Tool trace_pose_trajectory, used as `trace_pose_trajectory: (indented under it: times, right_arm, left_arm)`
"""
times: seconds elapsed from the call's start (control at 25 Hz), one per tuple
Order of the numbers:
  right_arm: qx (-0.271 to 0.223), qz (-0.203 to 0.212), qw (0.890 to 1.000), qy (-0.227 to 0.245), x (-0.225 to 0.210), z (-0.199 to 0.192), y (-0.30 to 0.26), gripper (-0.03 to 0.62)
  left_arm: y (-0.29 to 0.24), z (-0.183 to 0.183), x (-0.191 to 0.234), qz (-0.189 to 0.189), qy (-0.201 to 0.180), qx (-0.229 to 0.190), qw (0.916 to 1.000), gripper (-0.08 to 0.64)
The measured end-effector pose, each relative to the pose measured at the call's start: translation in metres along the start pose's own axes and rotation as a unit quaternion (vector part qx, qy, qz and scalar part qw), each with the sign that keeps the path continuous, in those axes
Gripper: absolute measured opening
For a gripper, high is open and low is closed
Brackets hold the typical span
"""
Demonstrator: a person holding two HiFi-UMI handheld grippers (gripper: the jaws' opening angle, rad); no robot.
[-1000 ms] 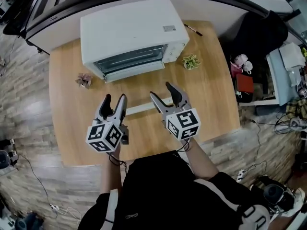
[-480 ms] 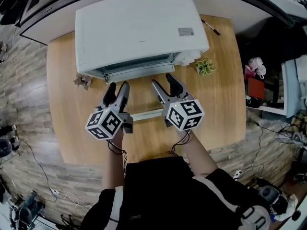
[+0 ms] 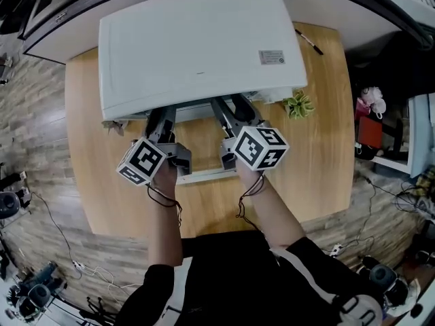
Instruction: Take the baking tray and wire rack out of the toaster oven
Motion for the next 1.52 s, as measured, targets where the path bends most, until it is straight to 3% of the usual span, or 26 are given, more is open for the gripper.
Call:
trace_pose_trajectory:
  times: [0.16,0.36,0.48,0.6,0.8,1.52]
  right_arm:
    - [-0.021,0.005,0.998,-0.055,-0.011,0.003,-0.014,0.259]
    - [-0.029,0.012,0.998,-0.063,-0.017,0.009,-0.03,0.253]
    - [-0.036,0.011,0.996,-0.079,-0.022,0.011,-0.035,0.249]
    - [-0.04,-0.009,0.995,-0.091,-0.027,0.016,-0.04,0.14]
    - [-0.037,-0.015,0.995,-0.096,-0.028,0.018,-0.044,0.138]
    - [-0.032,-0.005,0.995,-0.093,-0.013,-0.005,-0.007,0.14]
  left_arm:
    - [-0.014,0.0,0.001,-0.004,0.032,0.0,0.9995,0.259]
    - [-0.021,0.01,0.005,-0.022,0.111,-0.015,0.9934,0.259]
    - [-0.029,0.012,0.006,-0.017,0.098,-0.012,0.9949,0.258]
    - [-0.037,0.016,0.005,-0.015,0.095,-0.017,0.9952,0.25]
    - [-0.043,0.018,0.007,0.007,0.067,-0.022,0.9975,0.106]
    - [-0.003,-0.003,0.014,-0.009,0.055,-0.005,0.9984,0.092]
Point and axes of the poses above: the fingertips, and each gripper's own axes: y backward along the fingers, x to its left, z out of its top, the point moved 8 cm from there along y, backward along the fingers, and after that the axes turned 13 degrees about z, right-handed, at the moved point
